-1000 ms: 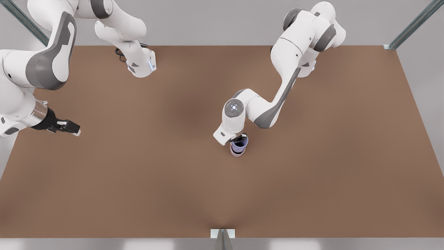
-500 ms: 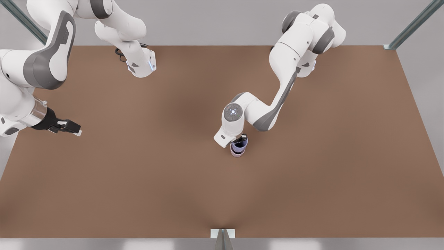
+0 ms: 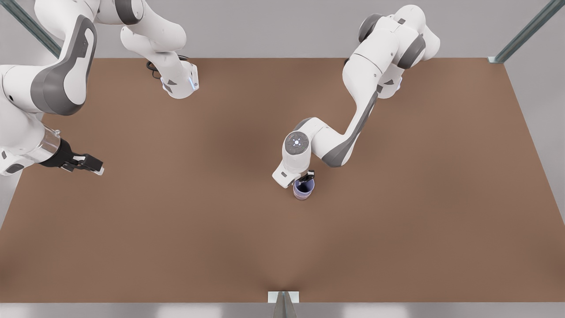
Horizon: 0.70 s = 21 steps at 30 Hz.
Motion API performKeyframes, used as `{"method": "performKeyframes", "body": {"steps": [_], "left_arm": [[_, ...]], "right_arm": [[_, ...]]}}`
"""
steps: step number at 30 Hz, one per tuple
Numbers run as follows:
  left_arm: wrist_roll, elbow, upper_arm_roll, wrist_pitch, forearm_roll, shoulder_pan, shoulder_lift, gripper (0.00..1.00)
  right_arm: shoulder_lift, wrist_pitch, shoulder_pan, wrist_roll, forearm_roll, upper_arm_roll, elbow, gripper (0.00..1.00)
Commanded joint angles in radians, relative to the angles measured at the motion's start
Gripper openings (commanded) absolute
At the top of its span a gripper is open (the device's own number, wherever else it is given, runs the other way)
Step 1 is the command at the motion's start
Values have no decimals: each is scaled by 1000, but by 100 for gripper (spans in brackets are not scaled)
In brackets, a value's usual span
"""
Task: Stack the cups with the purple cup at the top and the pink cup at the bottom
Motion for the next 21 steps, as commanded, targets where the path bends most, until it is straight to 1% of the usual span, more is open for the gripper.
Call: {"method": "performKeyframes", "body": {"steps": [1, 2, 3, 4, 6, 8, 9, 10, 11, 13, 14, 16, 17, 18, 20, 21], "left_arm": [[-3, 1, 0, 0, 2, 0, -2, 44], [-1, 1, 0, 0, 2, 0, -2, 61], [-1, 1, 0, 1, 2, 0, -2, 73], [-1, 1, 0, 1, 4, 0, -5, 100], [-3, 2, 3, 0, 2, 0, -14, 100], [0, 25, 9, -29, 2, 2, -51, 100], [63, 25, 18, -103, 2, 5, -85, 100], [193, 25, 44, -218, -7, 15, -131, 100], [296, 24, 97, -287, -46, 26, -172, 100], [557, 24, 279, -404, -162, 28, -226, 100], [560, 24, 325, -431, -194, 29, -246, 100], [617, 21, 394, -450, -185, 34, -276, 100], [664, 8, 376, -457, -183, 98, -319, 100], [694, 7, 261, -479, -172, 224, -358, 100], [704, 7, -1, -510, -45, 443, -418, 100], [743, 5, -55, -508, -8, 485, -434, 100]], "right_arm": [[-1, 4, 0, -1, 1, 0, 0, 100], [-1, 3, 0, -1, 1, 0, 0, 100], [-1, 4, 0, -1, 1, 0, -1, 100], [-1, 4, 0, -1, 1, 0, 0, 100], [0, 4, 0, -1, 1, 0, 0, 100], [0, 4, 0, -3, 1, 0, -1, 100], [0, 4, 0, -3, 1, 0, -1, 100], [0, 4, 0, -3, 1, 0, 0, 100], [0, 10, 0, -1, 1, 0, 0, 100], [2, 10, 0, -3, 1, 0, -1, 100], [2, 10, 0, -3, 1, 0, -1, 100], [3, 12, 2, -1, 1, 0, -1, 100], [5, 12, 2, -1, 1, 0, 0, 100], [5, 12, 2, -1, 1, 0, -1, 100], [5, 22, 2, -1, 1, 0, -1, 100], [5, 22, 2, -1, 2, 0, -1, 100]]}}
